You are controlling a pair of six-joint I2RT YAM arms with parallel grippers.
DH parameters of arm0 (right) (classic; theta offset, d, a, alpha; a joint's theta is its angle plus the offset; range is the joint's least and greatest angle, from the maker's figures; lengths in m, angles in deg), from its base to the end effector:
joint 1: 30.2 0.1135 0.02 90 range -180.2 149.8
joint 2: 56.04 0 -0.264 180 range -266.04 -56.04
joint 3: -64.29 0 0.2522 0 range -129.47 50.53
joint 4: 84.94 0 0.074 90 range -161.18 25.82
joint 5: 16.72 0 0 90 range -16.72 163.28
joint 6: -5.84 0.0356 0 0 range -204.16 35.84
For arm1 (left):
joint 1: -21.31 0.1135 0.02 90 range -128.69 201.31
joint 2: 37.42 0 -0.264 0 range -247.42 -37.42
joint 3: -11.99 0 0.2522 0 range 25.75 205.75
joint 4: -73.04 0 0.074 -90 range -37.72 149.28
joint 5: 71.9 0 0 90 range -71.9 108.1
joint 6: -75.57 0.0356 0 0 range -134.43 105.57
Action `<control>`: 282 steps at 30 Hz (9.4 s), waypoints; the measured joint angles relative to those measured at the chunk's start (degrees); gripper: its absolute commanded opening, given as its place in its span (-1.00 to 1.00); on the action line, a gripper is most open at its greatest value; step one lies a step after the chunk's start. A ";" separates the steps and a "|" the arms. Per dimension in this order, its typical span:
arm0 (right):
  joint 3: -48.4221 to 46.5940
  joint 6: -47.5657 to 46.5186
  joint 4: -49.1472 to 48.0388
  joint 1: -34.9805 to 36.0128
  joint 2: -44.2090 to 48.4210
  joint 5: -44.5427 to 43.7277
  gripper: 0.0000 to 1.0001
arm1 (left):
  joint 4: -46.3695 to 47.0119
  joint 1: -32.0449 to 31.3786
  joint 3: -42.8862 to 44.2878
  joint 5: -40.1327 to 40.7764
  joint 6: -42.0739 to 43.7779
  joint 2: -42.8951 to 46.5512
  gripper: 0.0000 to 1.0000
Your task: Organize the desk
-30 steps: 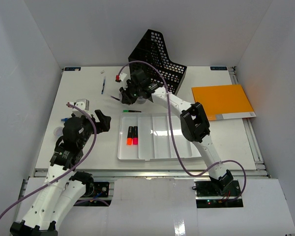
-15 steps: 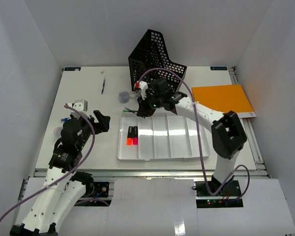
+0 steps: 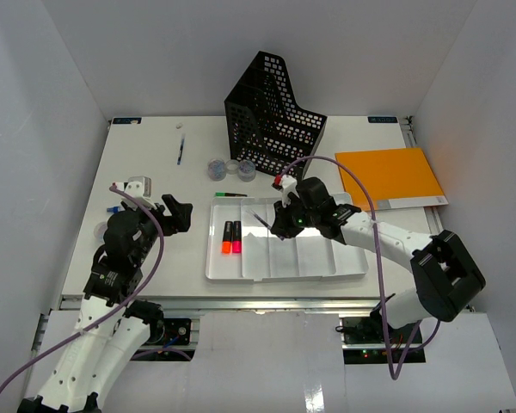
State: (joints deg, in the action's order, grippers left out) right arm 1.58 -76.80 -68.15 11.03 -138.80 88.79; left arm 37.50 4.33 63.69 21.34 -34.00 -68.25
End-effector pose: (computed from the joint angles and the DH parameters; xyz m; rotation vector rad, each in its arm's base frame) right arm 0.2271 0.2117 0.2240 -0.8165 2.1457 0.7558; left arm 0.1296 -0.0375 0.3109 -0.0819 1.8428 -0.3969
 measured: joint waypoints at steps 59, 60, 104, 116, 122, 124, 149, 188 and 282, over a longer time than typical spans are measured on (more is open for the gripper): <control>-5.67 -53.46 24.28 -20.39 6.91 41.33 0.73 | -6.32 19.23 81.45 -10.33 7.46 -109.68 0.27; -5.61 -53.75 24.29 -20.39 6.91 41.34 0.73 | -6.47 19.08 82.71 -9.67 7.79 -110.41 0.25; -3.40 -53.27 23.62 -30.03 6.31 43.74 0.72 | 7.68 10.92 21.71 -17.95 -6.91 -49.96 -1.00; -1.81 -51.70 22.30 -32.29 6.45 42.31 0.72 | 20.42 -11.52 -3.13 -21.70 -22.80 -41.12 -1.00; -1.77 -51.11 21.95 -34.16 6.45 42.27 0.72 | 24.30 -17.56 -0.72 -17.13 -25.22 -49.21 -0.96; -1.75 -50.97 21.76 -34.65 6.45 42.28 0.72 | 24.69 -18.68 0.03 -15.55 -25.74 -51.16 -0.78; -2.42 -49.75 19.61 -34.54 4.33 37.64 0.78 | 17.77 -22.27 5.09 -3.46 -19.61 -42.36 0.83; -44.57 -81.05 35.54 -13.48 -40.57 15.38 -0.84 | -0.93 -4.95 5.03 5.88 1.77 -23.64 0.86; -38.39 -70.53 30.47 0.41 -25.26 23.18 -0.84 | -2.10 -3.69 1.97 17.51 -2.52 -7.38 0.86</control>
State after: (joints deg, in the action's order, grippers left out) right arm -36.80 -147.33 -37.69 11.45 -164.06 111.96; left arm 35.40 0.65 65.65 38.85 -36.52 -75.63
